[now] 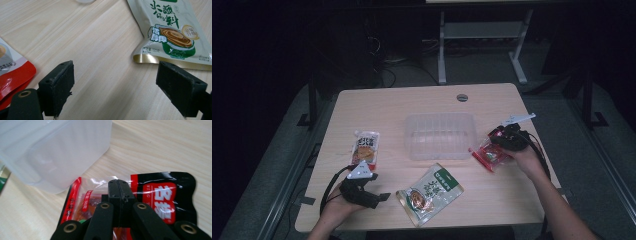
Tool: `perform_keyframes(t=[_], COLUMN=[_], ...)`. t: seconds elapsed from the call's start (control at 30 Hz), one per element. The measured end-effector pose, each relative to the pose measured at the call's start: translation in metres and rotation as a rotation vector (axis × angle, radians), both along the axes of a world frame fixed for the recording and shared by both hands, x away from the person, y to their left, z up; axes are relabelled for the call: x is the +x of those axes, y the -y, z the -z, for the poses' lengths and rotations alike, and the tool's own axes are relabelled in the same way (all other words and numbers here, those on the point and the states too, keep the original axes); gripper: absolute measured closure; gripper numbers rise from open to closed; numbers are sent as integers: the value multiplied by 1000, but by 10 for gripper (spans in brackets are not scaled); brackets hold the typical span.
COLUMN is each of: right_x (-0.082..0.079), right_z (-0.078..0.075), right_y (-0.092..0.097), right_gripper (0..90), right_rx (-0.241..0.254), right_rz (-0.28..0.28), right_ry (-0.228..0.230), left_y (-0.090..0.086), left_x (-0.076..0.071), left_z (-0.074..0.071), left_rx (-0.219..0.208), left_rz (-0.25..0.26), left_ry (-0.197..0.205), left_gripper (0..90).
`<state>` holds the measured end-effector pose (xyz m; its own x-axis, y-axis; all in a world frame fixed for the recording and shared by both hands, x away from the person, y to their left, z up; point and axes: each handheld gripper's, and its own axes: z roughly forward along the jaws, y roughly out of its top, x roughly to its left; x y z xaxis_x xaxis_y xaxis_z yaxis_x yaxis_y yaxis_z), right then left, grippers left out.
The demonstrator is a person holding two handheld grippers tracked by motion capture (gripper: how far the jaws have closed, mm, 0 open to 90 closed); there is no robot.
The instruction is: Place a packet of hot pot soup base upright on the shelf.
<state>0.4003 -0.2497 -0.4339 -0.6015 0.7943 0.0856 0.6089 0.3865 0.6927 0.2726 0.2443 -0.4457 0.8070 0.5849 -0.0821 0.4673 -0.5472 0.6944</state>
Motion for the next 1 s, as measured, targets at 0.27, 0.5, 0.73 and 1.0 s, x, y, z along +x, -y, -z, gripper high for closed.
perform_keyframes(t=[0.27,0.5,0.73,1.0], right_x=[9,7,0,-14], right_z=[9,10,10,9], right_y=[-3,1,3,2], right_gripper=[897,898,898,898], right_rx=[-63,-69,-55,-71], right_rz=[-7,-6,-29,-72], right_ry=[-38,-50,-65,-72], left_y=[0,1,1,2], left_x=[0,-1,-1,-2], left_z=[1,0,0,-1], left_rx=[-7,0,-4,-5], left_rz=[-1,9,15,27], left_ry=[-5,-7,-8,-4], left_gripper=[146,146,146,146])
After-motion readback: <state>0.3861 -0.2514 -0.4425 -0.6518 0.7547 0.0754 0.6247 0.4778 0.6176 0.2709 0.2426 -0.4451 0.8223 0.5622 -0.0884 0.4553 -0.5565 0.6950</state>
